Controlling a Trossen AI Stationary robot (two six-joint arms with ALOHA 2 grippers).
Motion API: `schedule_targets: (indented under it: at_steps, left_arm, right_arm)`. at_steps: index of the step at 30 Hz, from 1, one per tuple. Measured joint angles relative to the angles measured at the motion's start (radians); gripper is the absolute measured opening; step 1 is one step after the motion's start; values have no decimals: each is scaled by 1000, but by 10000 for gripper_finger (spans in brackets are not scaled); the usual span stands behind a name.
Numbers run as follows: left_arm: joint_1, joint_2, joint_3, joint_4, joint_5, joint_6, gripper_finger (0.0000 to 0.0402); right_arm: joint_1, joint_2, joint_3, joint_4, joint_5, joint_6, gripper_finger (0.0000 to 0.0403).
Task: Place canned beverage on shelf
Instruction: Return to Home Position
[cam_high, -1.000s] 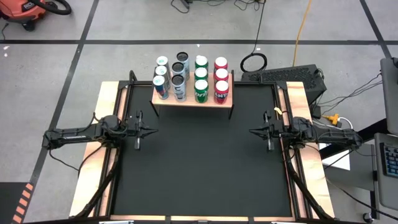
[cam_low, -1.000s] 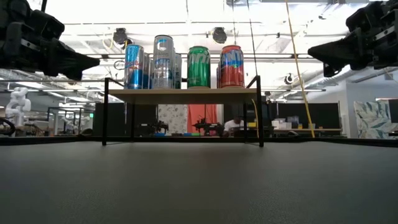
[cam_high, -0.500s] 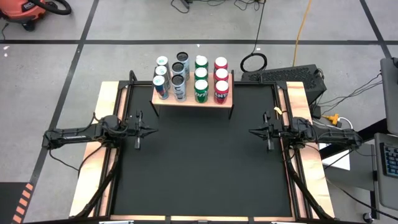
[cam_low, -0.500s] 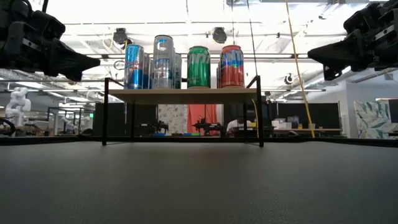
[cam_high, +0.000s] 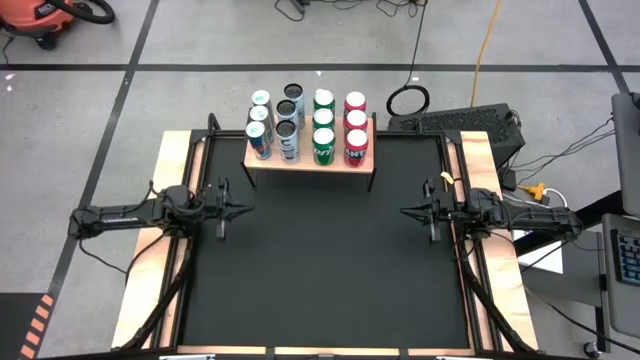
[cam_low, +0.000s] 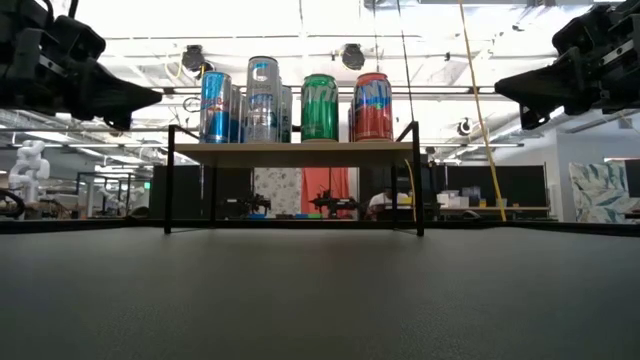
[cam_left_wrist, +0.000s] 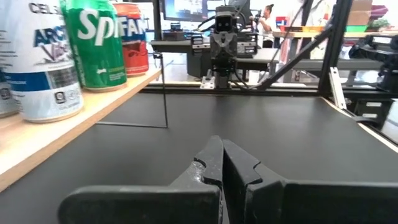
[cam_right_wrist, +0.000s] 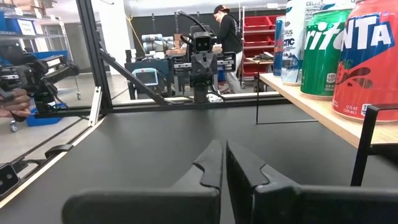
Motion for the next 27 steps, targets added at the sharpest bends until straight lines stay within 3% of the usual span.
schedule_targets:
  at_steps: [10,27]
  left_arm:
    - [-53,0,0,9,-56,25,0]
    - [-53,8,0,-36,-57,48,0]
  right_arm:
    - [0,0,0,2,0,0,0]
    - [0,0,0,3,0,0,0]
